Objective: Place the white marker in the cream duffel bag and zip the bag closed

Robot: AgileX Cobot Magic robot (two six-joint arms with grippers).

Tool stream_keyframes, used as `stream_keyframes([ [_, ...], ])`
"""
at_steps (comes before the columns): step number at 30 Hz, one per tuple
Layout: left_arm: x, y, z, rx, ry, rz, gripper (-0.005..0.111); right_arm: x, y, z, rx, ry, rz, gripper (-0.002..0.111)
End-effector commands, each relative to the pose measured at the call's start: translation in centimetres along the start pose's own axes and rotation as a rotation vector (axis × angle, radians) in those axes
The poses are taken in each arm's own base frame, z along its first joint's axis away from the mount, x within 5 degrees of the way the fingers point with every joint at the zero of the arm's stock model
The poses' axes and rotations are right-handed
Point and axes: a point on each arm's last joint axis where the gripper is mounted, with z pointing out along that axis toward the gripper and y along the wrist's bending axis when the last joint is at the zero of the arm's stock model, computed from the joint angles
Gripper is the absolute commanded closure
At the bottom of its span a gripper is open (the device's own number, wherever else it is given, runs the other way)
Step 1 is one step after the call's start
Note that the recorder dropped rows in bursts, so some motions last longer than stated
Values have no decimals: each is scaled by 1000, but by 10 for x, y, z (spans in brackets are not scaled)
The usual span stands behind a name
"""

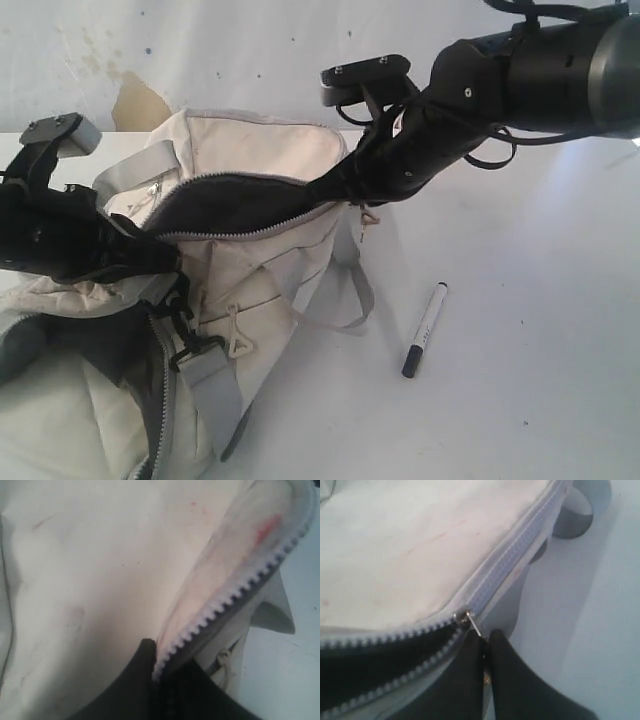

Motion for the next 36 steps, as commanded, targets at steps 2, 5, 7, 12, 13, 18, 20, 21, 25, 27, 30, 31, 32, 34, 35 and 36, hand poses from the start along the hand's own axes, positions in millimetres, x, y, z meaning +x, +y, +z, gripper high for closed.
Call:
stream_keyframes([
  [2, -3, 5, -5, -37, -20, -26, 106, -14, -16, 17, 41, -199, 11, 108],
  [5, -3, 5, -5, -37, -20, -28, 106, -14, -20, 33, 50, -251, 4, 108],
  [7, -3, 5, -5, -47, -24, -27, 106, -13, -25, 42, 60, -268, 4, 108],
  [12, -4, 7, -5, -66, -35, -35, 106, -9, -47, 61, 100, -316, 13, 108],
  [13, -4, 7, -5, -66, -35, -35, 106, -9, -52, 63, 109, -339, 20, 108],
  [18, -4, 7, -5, -66, -35, -35, 106, -10, -69, 75, 139, -447, 38, 108],
  [20, -4, 7, -5, -67, -36, -35, 106, -11, -70, 78, 142, -483, 37, 108],
  [21, -5, 8, -5, -74, -40, -35, 106, -10, -71, 80, 142, -485, 37, 108],
  [25, -5, 9, -5, -85, -46, -35, 106, -6, -71, 86, 141, -469, 38, 108],
  [27, -5, 9, -5, -85, -46, -35, 106, -5, -71, 87, 140, -452, 39, 108],
  [30, -5, 9, -5, -86, -47, -35, 106, -3, -71, 87, 138, -427, 42, 102],
  [31, -5, 9, -5, -85, -47, -35, 106, -3, -71, 86, 138, -420, 45, 97],
  [32, -5, 9, -5, -85, -47, -35, 105, -4, -70, 85, 136, -416, 53, 90],
  [34, -5, 9, -5, -87, -47, -35, 102, -5, -70, 80, 126, -410, 106, 75],
  [35, -6, 10, -5, -95, -52, -33, 100, -6, -70, 77, 119, -405, 144, 67],
  [36, -6, 11, -6, -107, -59, -33, 98, -6, -70, 74, 114, -393, 169, 60],
])
